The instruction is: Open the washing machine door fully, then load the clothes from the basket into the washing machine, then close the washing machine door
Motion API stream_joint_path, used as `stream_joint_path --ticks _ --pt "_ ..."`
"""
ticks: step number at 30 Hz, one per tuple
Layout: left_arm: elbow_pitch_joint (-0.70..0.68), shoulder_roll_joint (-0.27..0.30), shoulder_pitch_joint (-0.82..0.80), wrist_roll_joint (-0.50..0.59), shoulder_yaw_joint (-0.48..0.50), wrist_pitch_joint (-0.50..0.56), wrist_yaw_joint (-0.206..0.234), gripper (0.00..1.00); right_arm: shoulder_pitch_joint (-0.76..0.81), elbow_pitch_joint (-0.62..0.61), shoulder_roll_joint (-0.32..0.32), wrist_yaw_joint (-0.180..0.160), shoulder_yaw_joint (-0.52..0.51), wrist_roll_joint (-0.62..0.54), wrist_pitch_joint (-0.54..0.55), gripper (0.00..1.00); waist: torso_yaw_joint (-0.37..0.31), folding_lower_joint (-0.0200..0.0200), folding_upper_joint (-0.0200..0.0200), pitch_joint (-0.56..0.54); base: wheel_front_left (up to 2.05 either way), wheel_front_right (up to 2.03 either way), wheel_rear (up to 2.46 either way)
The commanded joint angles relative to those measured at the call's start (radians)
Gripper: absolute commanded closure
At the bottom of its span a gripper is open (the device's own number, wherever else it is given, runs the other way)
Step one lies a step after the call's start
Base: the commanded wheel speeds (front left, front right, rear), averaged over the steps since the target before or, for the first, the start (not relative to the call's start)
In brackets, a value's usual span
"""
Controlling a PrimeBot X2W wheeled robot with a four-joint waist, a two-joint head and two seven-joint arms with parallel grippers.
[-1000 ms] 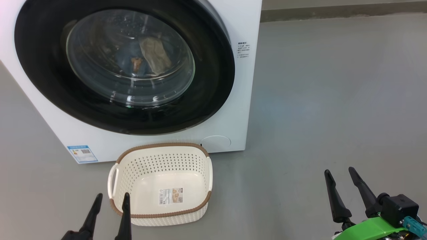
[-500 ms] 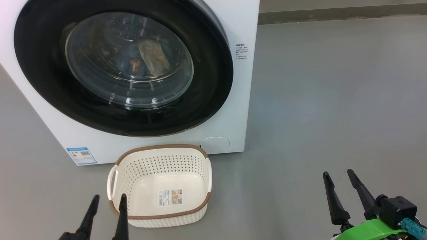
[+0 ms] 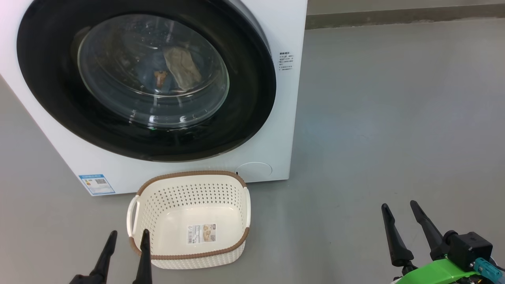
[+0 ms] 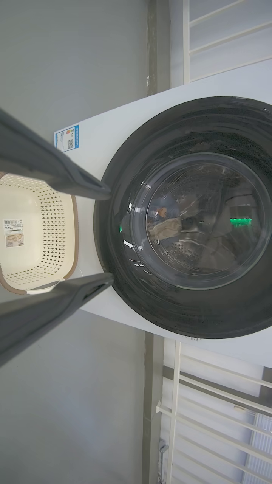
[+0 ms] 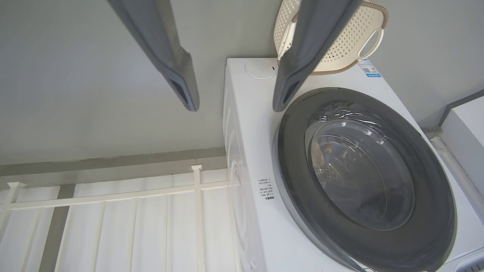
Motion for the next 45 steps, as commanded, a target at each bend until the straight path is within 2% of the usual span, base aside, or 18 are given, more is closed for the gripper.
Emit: stream_joint_path --ticks 1,8,9,16,20,25,45 --pt "-0.030 0.017 -0.023 -0.004 0.030 0.001 0.009 0.00 -0.008 -0.030 -0.004 0.001 0.022 -0.008 0.006 0.00 0.000 0.0000 0.0000 0.000 0.00 0.00 0.00" --pt "-0.027 0.022 -0.026 -0.001 0.024 0.003 0.017 0.00 -0.009 -0.031 -0.003 0.001 0.023 -0.005 0.008 0.00 0.003 0.0000 0.0000 0.002 0.00 0.00 0.00" --pt "0.003 0.007 0.000 -0.001 -0.007 0.000 0.009 1.00 0.002 0.004 0.000 0.000 0.001 0.001 0.007 1.00 0.003 0.0000 0.0000 0.002 0.00 0.00 0.00" --pt "0.047 -0.012 0.011 -0.027 -0.008 0.007 0.006 1.00 0.012 0.057 0.004 0.000 0.004 0.029 0.012 1.00 0.003 0.0001 0.0000 0.002 0.00 0.00 0.00" --pt "0.049 -0.013 0.006 -0.070 0.001 0.018 0.002 1.00 0.008 0.061 0.004 0.000 0.002 0.074 0.020 1.00 0.003 0.0022 0.0000 0.000 0.00 0.00 0.00" --pt "0.054 -0.015 -0.002 -0.124 0.012 0.032 -0.004 1.00 0.001 0.067 0.003 0.000 0.000 0.130 0.030 1.00 0.003 0.0001 0.0000 0.003 0.00 0.00 0.00" --pt "0.071 -0.021 -0.035 -0.337 0.056 0.088 -0.027 1.00 -0.026 0.092 0.001 0.000 -0.009 0.351 0.069 1.00 0.003 0.0000 0.0000 0.006 0.00 0.00 0.00"
